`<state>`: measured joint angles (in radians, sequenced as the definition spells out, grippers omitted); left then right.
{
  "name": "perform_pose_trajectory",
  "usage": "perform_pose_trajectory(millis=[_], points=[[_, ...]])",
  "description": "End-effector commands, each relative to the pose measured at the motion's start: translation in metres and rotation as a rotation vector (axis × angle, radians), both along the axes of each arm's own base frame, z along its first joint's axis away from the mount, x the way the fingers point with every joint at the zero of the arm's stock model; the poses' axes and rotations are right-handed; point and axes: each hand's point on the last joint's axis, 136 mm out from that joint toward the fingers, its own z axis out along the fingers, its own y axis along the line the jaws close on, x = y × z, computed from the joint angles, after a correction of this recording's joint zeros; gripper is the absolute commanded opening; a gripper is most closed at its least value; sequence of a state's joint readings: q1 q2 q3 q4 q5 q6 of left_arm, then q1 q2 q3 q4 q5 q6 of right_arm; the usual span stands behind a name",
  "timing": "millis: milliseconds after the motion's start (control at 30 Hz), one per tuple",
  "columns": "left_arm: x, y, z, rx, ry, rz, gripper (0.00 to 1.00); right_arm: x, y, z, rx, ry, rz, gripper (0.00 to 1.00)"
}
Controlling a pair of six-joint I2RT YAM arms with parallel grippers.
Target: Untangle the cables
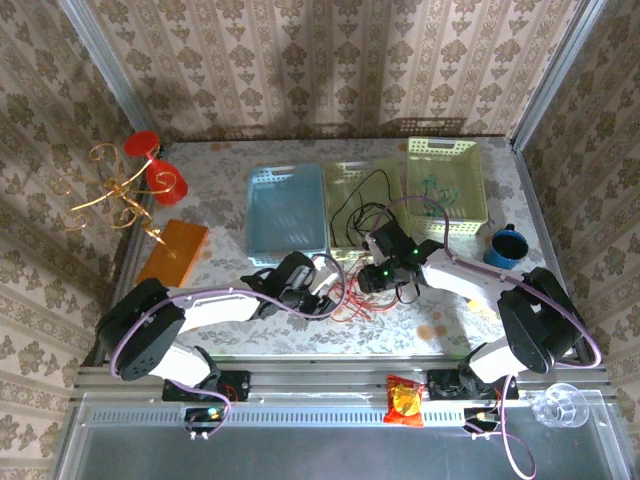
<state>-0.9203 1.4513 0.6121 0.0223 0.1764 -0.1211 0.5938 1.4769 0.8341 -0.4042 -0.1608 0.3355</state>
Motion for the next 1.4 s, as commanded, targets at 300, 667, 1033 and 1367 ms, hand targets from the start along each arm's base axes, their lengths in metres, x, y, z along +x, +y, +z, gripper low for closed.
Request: perform_pose_trajectory(millis=[300, 667, 1033, 1367], points=[[-0.01, -0.005, -0.006, 0.233, 0.259, -0.059, 0.58, 0.011, -0.018, 0.006, -0.094, -0.082, -0.041, 0.4], [-0.024, 0.007, -0.009, 0.352, 0.351, -0.085, 0.58, 0.015, -0.019, 0.013, -0.079, -0.106, -0.059, 0.4], [-0.026, 0.001, -0.011, 0.353, 0.403, -0.172, 0.6, 0.017, -0.022, 0.017, -0.09, -0.127, -0.064, 0.4], [-0.019, -0.009, -0.014, 0.396, 0.424, -0.193, 0.57, 0.017, -0.025, 0.028, -0.078, -0.156, -0.064, 0.4]])
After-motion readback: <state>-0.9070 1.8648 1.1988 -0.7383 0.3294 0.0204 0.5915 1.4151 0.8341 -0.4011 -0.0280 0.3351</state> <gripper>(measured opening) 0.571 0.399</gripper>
